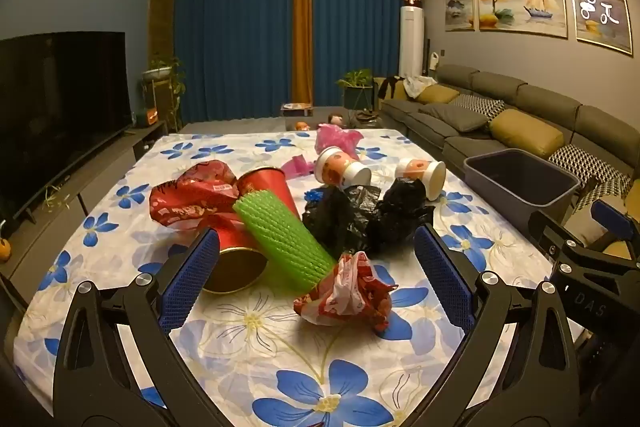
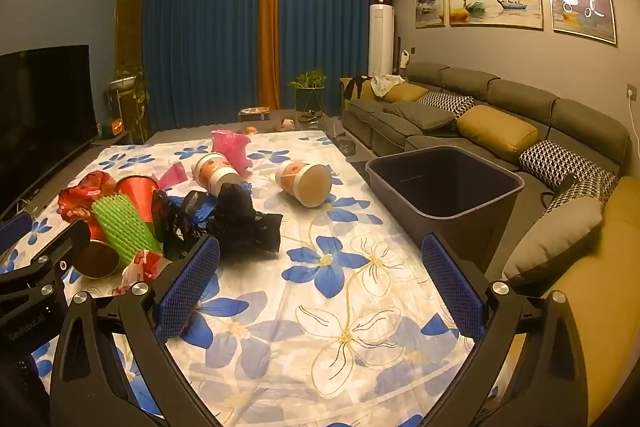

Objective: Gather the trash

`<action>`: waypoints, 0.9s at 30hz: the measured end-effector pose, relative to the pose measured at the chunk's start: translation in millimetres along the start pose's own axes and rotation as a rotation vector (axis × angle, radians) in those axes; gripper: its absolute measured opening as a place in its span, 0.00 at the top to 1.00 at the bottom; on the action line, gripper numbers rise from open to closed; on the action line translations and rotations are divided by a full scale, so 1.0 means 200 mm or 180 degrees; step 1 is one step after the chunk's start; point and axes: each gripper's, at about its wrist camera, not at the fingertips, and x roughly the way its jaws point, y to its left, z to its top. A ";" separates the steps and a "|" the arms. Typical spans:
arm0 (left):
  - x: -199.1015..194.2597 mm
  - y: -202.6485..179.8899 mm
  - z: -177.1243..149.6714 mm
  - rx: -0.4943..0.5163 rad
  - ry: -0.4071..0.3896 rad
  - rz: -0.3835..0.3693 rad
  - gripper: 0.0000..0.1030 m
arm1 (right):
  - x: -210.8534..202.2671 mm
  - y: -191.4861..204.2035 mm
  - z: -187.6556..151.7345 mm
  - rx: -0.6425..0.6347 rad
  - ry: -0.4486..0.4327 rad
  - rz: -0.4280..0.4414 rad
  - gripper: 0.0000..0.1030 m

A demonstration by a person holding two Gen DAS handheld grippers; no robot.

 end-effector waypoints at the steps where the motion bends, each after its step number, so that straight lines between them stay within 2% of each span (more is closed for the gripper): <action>1: 0.00 0.00 0.00 -0.0002 0.0001 -0.0009 0.07 | 0.00 0.00 0.00 -0.0003 0.0001 -0.0001 0.05; 27: -0.03 0.01 -0.01 -0.0085 -0.0040 -0.0043 0.07 | -0.05 0.00 0.00 -0.0002 -0.0077 -0.0031 0.05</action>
